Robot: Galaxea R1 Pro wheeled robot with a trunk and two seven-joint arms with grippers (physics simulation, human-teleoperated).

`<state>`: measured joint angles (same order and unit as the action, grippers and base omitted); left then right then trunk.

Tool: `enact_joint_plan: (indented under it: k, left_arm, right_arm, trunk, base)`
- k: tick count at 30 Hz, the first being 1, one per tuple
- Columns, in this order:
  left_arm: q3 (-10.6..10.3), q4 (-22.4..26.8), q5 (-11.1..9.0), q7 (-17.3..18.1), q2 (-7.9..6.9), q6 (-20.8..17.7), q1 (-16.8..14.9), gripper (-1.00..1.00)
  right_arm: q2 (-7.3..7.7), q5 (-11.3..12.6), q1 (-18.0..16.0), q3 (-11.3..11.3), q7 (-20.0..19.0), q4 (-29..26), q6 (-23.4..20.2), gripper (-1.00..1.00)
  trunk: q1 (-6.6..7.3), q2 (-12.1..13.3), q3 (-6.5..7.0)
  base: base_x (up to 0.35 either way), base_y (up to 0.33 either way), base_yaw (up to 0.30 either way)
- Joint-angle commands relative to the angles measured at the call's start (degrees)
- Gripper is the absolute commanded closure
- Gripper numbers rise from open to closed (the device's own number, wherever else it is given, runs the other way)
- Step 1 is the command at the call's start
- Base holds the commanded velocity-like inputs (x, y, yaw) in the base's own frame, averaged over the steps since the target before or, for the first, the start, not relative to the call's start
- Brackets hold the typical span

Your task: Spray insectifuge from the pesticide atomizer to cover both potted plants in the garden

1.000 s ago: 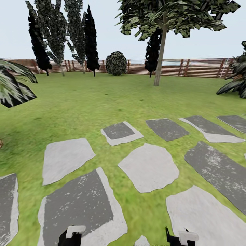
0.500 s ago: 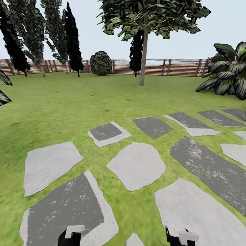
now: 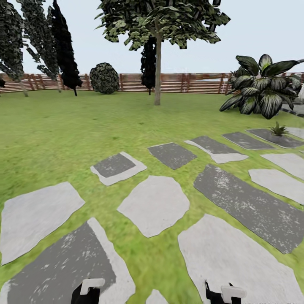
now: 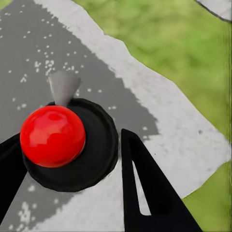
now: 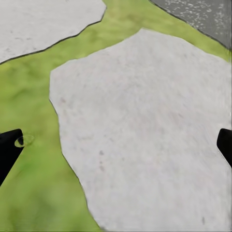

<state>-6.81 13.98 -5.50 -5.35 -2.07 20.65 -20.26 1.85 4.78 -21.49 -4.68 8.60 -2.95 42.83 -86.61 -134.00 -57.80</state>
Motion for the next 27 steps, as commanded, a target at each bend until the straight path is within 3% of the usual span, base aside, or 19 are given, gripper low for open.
enact_joint_plan:
  k: [1,27]
  left_arm:
    - [-0.52,0.00,-0.52,-0.26,-0.04,0.18,-0.01,1.00]
    - [-0.55,0.00,-0.52,-0.27,-0.04,0.18,-0.01,1.00]
  right_arm:
    - [0.00,0.49,-0.04,-0.51,0.12,0.05,0.15,-1.00]
    - [0.00,0.49,-0.04,-0.51,0.14,0.05,0.15,-1.00]
  trunk:
    - [-0.01,-0.02,-0.05]
    - [-0.01,-0.02,-0.05]
  base:
    - [0.253,0.000,-0.271]
    - [0.302,-0.082,-0.271]
